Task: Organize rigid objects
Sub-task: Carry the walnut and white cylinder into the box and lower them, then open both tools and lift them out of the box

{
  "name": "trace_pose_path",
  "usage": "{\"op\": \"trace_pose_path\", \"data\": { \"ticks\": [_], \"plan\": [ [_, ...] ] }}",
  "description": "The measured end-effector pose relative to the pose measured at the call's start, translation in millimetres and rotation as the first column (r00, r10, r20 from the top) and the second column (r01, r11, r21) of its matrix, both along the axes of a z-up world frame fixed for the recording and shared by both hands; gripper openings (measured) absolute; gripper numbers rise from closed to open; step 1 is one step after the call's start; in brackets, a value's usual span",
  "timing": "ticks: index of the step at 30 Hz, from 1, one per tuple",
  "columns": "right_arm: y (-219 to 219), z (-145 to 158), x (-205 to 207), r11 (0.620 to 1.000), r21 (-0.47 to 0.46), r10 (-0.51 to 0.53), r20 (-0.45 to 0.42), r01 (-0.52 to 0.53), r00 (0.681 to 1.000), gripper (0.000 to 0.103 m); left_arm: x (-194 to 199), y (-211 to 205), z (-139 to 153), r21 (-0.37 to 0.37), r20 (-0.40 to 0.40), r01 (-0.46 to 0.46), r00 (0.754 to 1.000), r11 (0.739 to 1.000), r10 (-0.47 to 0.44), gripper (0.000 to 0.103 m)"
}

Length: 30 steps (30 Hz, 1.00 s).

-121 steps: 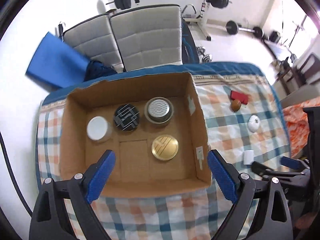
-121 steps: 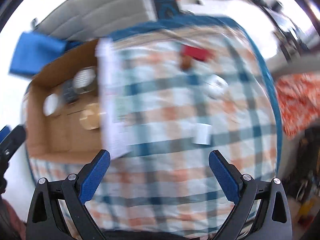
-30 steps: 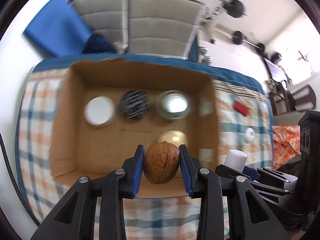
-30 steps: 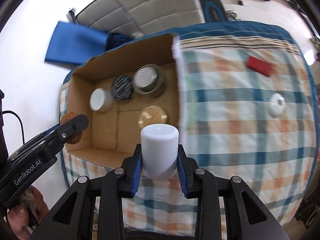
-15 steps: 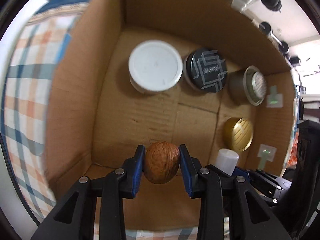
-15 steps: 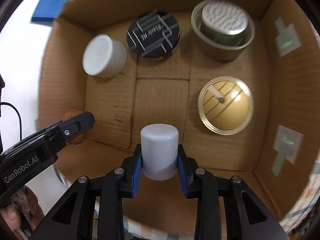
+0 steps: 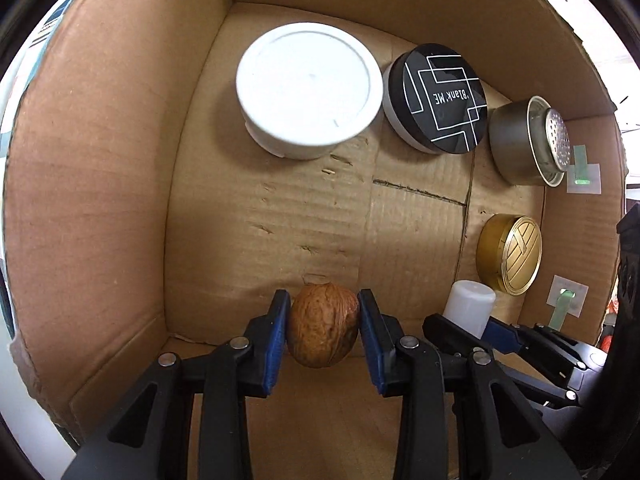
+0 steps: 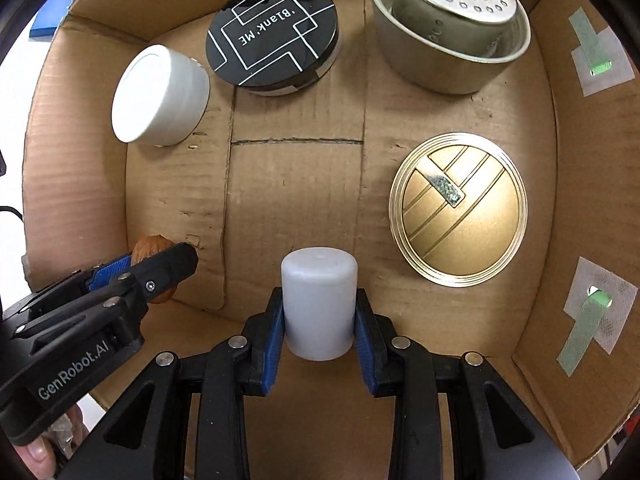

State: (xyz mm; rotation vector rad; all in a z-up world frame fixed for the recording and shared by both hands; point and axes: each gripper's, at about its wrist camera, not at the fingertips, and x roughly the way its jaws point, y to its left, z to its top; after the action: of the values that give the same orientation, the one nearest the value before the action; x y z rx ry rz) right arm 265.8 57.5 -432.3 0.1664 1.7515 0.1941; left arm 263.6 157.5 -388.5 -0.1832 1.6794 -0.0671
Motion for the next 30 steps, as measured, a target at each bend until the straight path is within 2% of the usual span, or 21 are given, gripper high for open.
{"op": "trace_pose_path", "data": {
  "ticks": [7, 11, 18, 20, 22, 24, 26, 28, 30],
  "plan": [
    [-4.0, 3.6, 0.6, 1.000, -0.014, -0.001, -0.007, 0.001, 1.000, 0.035, 3.6, -9.1, -1.9, 0.053, -0.025, 0.028, 0.999, 0.998, -0.027, 0.032],
    [-10.2, 16.6, -2.4, 1.000, -0.027, 0.012, 0.005, -0.012, 1.000, 0.037, 1.6, -9.4, 7.5, 0.075, -0.018, 0.030, 0.999, 0.997, -0.029, 0.032],
    [-24.0, 48.4, -11.6, 0.999, -0.037, 0.015, 0.052, -0.013, 0.999, 0.058, -4.0, -11.6, 42.6, 0.100, 0.055, 0.044, 0.997, 0.994, -0.050, 0.037],
    [-28.9, 62.1, -12.6, 0.999, -0.049, 0.020, 0.070, -0.016, 0.997, 0.060, -5.7, -10.0, 52.8, 0.096, 0.079, 0.036, 0.996, 0.995, -0.043, 0.045],
    [-32.6, 72.9, -15.0, 0.998, -0.064, 0.031, 0.087, -0.026, 0.996, 0.061, -6.7, -8.1, 65.1, 0.083, 0.110, 0.020, 0.994, 0.996, -0.029, 0.063],
    [-36.7, 85.9, -17.8, 0.997, -0.077, 0.040, 0.109, -0.032, 0.993, 0.064, -8.7, -12.4, 76.5, 0.086, 0.134, 0.005, 0.991, 0.996, -0.017, 0.073],
    [-41.3, 99.0, -21.1, 0.995, -0.089, 0.044, 0.135, -0.032, 0.990, 0.068, -9.9, -10.6, 84.4, 0.090, 0.154, -0.003, 0.988, 0.996, -0.011, 0.075],
    [-44.3, 114.1, -24.5, 0.994, -0.100, 0.051, 0.159, -0.036, 0.986, 0.072, -13.8, -9.3, 96.1, 0.117, 0.173, 0.003, 0.985, 0.993, -0.023, 0.087],
    [-42.4, 127.2, -26.3, 0.993, -0.111, 0.055, 0.184, -0.035, 0.981, 0.077, -17.0, -10.5, 109.5, 0.132, 0.195, 0.010, 0.980, 0.991, -0.036, 0.088]
  ]
}}
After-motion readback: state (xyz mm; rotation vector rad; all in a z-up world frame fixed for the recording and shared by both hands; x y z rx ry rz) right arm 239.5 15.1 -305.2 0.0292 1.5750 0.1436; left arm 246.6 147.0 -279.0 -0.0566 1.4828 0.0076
